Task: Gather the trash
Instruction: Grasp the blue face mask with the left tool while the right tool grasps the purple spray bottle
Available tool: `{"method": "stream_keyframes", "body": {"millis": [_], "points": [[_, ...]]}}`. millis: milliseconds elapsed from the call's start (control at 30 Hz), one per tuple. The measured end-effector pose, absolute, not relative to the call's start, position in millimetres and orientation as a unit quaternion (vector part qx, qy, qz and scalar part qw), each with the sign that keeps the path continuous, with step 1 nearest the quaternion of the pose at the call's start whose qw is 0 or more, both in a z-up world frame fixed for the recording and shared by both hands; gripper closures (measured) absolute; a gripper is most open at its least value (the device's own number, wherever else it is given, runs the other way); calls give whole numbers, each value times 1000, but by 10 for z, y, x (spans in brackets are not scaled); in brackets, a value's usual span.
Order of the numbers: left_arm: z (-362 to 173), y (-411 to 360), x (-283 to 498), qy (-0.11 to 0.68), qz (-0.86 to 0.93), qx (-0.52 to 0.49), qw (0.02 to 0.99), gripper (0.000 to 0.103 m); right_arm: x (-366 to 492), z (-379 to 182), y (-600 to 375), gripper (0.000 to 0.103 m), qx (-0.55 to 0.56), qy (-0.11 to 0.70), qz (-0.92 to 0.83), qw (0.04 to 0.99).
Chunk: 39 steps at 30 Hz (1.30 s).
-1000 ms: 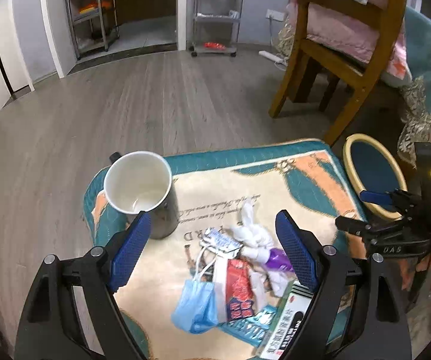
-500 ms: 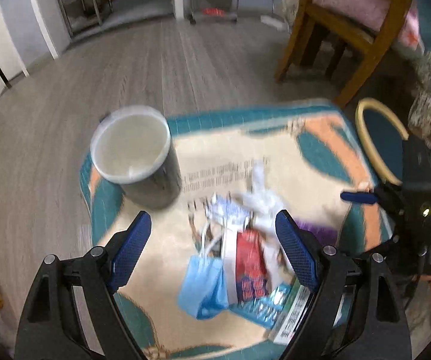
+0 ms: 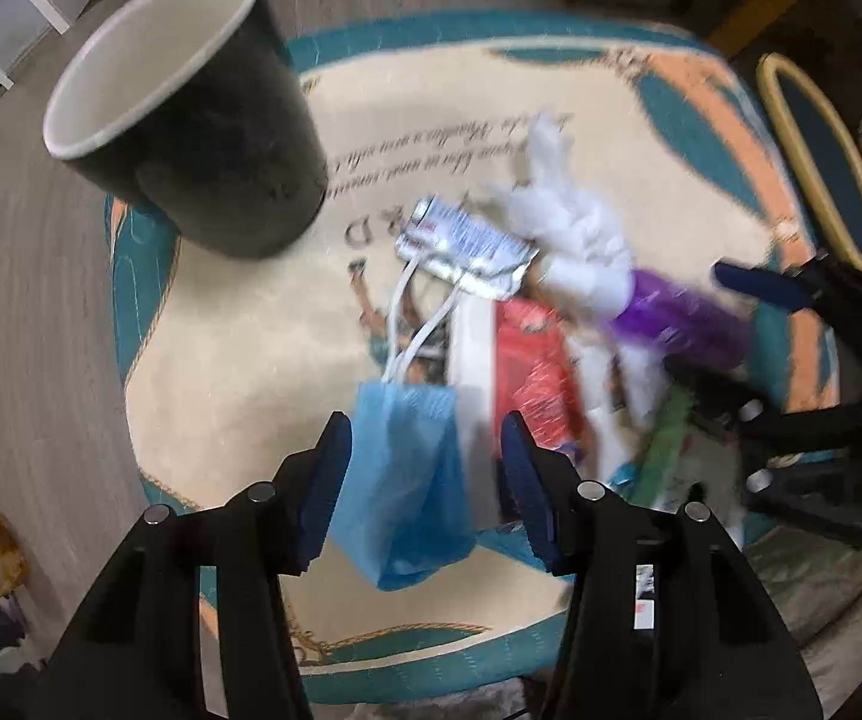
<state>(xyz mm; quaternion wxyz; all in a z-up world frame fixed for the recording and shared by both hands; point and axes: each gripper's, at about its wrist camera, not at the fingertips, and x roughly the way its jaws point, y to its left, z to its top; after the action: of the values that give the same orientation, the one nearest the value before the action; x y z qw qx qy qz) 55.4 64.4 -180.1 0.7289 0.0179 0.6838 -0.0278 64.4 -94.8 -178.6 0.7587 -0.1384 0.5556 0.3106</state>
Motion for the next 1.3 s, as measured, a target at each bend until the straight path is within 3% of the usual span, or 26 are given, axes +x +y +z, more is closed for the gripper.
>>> {"method": "stream_keyframes", "body": {"millis": [67,167,333,500,833,1100,1300], "points": [[-1852,665,544,692,-24,21,722,83,661,-1794,-945,43,-134,556,310,760],[-1805,678,529,687,-31,14,726,95,687,-1807,-958,52,-125,559,313,758],[-1530,649,518,651,-49,-3,758,97,704,-1727,-968,64,-120,564,326,749],[-1327,631,497,625,-54,-2,779,97,727,-1587,-1008,68,-105,559,341,749],[-1084,610,575,589,-63,-1,806,97,809,-1412,-1215,68,-96,556,338,753],[-1059,517,592,582,-76,-4,810,97,838,-1711,-1274,70,-124,582,309,742],[-1076,490,600,583,-79,0,808,97,761,-1866,-1112,60,-167,582,305,735]]}}
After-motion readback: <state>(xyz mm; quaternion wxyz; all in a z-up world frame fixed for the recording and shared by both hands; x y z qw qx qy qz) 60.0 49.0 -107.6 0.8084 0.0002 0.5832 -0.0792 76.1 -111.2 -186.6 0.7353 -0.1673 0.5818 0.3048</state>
